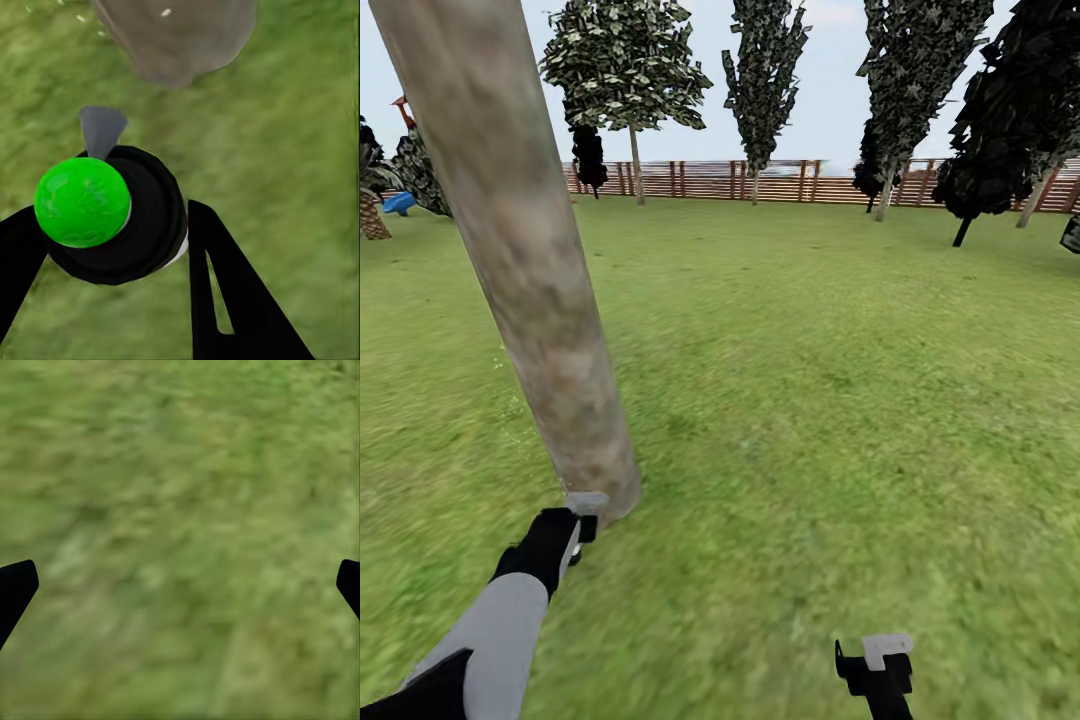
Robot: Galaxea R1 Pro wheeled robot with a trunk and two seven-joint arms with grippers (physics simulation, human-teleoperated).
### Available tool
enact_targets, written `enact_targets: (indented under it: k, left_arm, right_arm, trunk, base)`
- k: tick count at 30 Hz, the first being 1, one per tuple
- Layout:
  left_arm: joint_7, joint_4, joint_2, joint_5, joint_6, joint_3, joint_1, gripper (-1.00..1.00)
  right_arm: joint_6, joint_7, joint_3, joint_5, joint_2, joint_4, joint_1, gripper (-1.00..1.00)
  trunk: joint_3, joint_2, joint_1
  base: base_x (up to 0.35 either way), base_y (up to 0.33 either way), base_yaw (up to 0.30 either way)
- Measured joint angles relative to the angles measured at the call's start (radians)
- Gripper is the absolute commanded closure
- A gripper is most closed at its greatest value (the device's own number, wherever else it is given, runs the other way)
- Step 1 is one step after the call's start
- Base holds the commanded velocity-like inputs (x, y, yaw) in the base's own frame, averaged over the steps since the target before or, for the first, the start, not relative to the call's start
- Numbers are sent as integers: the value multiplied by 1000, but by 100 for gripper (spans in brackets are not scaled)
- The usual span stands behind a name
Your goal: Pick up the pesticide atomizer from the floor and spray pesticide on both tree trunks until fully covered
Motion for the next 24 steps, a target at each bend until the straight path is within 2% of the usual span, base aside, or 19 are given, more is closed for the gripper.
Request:
enact_targets:
  k: [2,3,4,5,8,10,13,16,17,18,20,22,24]
  left_arm:
    - [0,0,5,-2,4,-15,-17,100]
    - [-41,5,57,17,8,-25,-40,100]
    - [-108,3,148,-1,8,-29,-40,100]
    - [-150,2,178,-4,7,-29,-40,100]
    - [-202,2,194,-1,8,-44,-39,100]
    - [-209,4,178,4,12,-104,-39,100]
    - [-212,7,152,4,31,-161,-47,100]
    - [-233,8,163,-3,48,-171,-50,100]
    - [-255,5,179,-10,49,-172,-50,100]
    - [-301,3,221,-9,52,-171,-50,100]
    - [-343,1,255,-11,52,-172,-50,100]
    - [-360,1,258,-8,53,-174,-48,100]
    - [-366,0,230,-1,55,-179,-50,100]
  right_arm:
    - [0,-1,0,0,-1,0,0,-100]
    - [0,-1,0,0,-3,0,0,-100]
    - [0,0,0,0,-3,0,0,-100]
    - [0,0,0,0,-3,0,0,-100]
    - [0,1,0,0,-2,0,0,-100]
    - [0,1,0,0,-3,0,0,-100]
    - [0,1,0,0,-3,0,0,-100]
    - [0,1,0,0,-3,0,0,-100]
    - [0,1,0,0,-3,0,0,-100]
    - [0,1,0,0,-3,0,0,-100]
    - [0,1,0,0,-3,0,0,-100]
    - [0,1,0,0,-3,0,0,-100]
    - [0,1,0,0,-3,0,0,-100]
  trunk:
    - [0,0,0]
    - [0,0,0]
    - [0,0,0]
    - [0,0,0]
    - [0,0,0]
    - [0,0,0]
    - [0,0,0]
    - [0,0,0]
    - [0,0,0]
    - [0,0,0]
    - [0,0,0]
    - [0,0,0]
    - [0,0,0]
  base:
    - [0,0,0]
    - [0,0,0]
    - [0,0,0]
    - [0,0,0]
    - [0,0,0]
    - [0,0,0]
    - [0,0,0]
    - [0,0,0]
    - [0,0,0]
    - [0,0,0]
    - [0,0,0]
    - [0,0,0]
    - [0,0,0]
